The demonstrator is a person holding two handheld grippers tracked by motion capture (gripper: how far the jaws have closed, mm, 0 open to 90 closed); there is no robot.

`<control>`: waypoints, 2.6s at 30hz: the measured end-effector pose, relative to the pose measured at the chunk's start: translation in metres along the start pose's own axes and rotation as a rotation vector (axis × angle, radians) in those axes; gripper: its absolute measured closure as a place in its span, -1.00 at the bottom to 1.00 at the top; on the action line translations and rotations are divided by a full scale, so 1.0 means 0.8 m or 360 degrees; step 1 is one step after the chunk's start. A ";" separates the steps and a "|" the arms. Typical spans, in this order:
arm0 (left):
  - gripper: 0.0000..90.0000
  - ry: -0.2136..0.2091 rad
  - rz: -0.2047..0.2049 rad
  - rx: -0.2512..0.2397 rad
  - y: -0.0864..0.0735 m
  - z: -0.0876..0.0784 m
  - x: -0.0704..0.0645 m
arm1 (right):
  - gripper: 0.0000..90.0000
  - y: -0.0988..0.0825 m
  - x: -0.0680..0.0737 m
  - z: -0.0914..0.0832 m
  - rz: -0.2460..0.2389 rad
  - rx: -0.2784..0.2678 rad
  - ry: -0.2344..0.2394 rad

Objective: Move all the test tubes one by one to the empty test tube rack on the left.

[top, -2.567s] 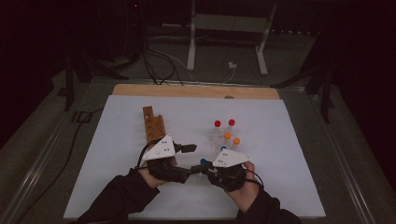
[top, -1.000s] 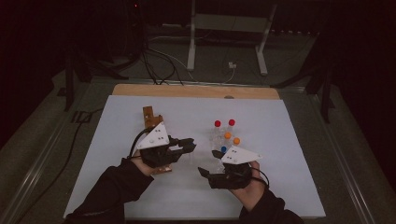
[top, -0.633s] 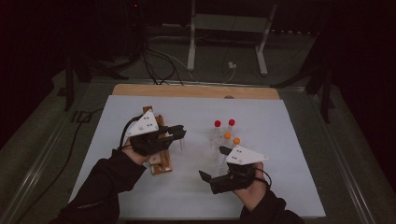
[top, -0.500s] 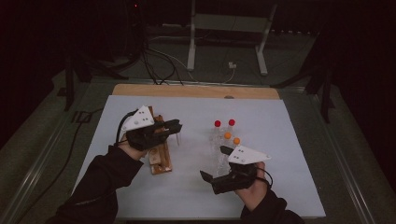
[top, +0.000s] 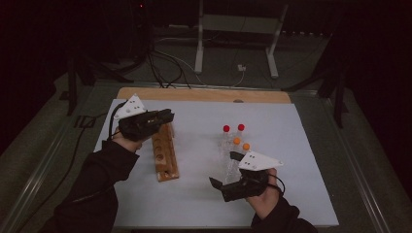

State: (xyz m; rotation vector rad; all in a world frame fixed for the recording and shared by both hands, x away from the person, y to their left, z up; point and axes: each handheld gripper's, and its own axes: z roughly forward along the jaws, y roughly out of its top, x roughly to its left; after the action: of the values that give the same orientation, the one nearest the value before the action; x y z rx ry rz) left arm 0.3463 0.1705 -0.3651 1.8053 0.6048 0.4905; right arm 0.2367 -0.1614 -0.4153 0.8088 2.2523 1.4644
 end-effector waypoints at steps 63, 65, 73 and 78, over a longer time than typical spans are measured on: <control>0.73 0.0375 -0.0241 0.0127 -0.102 0.039 0.103 | -1.00 -0.005 -0.004 -0.003 0.0020 0.0004 0.0018; 0.73 0.0376 -0.0230 0.0143 -0.104 0.040 0.102 | -1.00 -0.004 -0.004 -0.003 0.0021 0.0004 0.0019; 0.72 0.0377 -0.0205 0.0187 -0.110 0.044 0.100 | -1.00 -0.004 -0.005 -0.005 0.0025 -0.0009 0.0013; 0.71 0.0358 -0.0218 0.0202 -0.109 0.044 0.102 | -1.00 -0.003 -0.006 -0.007 0.0023 -0.0015 0.0005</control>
State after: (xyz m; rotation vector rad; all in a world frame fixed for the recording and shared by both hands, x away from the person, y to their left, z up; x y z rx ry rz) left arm 0.4170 0.2170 -0.4561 1.8262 0.9264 0.5764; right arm 0.2370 -0.1692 -0.4151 0.8223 2.2445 1.4825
